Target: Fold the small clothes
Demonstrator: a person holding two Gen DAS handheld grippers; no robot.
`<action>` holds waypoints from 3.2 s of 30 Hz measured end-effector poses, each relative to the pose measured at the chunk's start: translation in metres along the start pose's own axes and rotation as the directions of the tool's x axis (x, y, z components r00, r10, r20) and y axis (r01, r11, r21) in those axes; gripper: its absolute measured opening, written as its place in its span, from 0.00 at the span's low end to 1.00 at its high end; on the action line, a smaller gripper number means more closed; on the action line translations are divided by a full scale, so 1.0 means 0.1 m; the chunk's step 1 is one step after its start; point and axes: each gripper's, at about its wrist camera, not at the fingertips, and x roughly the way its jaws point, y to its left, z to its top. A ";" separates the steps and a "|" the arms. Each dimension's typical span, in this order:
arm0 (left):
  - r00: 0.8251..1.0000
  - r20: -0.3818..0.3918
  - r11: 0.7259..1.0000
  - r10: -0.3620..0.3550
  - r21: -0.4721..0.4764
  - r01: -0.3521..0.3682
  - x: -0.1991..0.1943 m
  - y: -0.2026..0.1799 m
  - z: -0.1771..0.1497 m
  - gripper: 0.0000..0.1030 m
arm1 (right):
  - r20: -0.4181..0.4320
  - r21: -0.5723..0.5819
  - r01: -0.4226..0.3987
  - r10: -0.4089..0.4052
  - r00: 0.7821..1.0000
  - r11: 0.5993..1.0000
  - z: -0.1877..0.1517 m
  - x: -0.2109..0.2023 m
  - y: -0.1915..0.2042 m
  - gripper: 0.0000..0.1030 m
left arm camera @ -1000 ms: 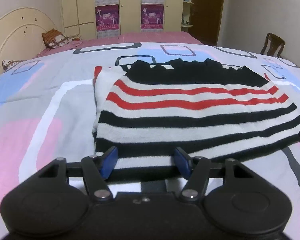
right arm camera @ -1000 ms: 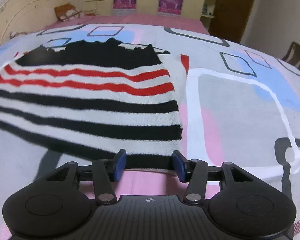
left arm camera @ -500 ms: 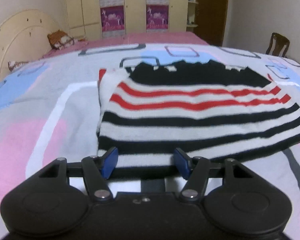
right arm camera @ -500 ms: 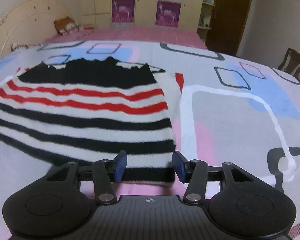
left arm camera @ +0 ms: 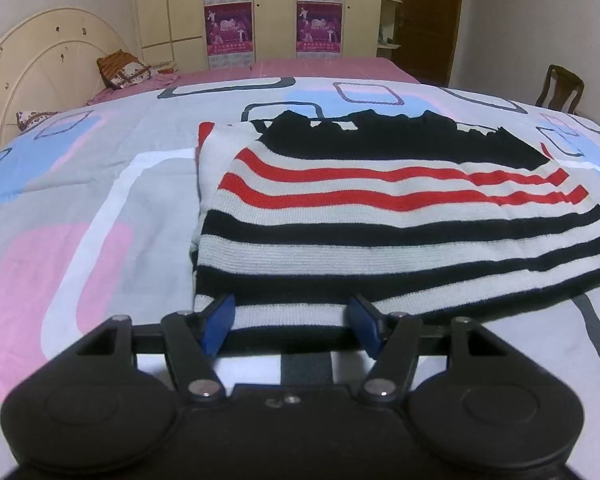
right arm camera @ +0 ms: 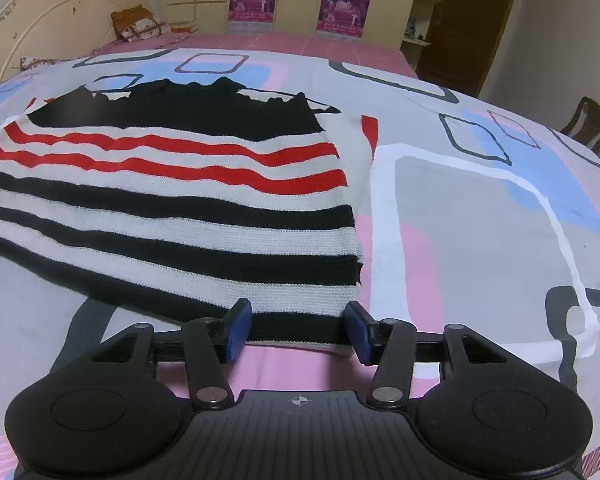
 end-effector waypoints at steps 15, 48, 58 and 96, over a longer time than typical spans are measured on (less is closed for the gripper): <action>0.998 0.061 0.990 0.020 -0.139 -0.011 -0.37 0.15 -0.09 0.89 | 0.054 0.058 0.042 -0.045 0.998 0.997 -0.01 -0.26 -0.07 0.49; 0.952 0.293 0.491 -0.091 -0.818 0.299 0.38 0.81 -0.23 0.40 | 0.144 0.208 -0.257 0.231 0.962 0.944 0.69 0.04 0.60 0.09; 0.961 0.235 0.517 -0.144 -0.810 0.276 0.48 0.89 -0.20 0.18 | 0.128 0.150 -0.271 0.254 0.959 0.951 0.88 0.33 0.95 0.09; 0.949 0.195 0.860 -0.248 -0.407 0.308 0.10 -1.59 1.07 0.17 | 0.233 0.362 -0.399 0.332 0.914 0.843 0.84 0.36 -0.79 0.07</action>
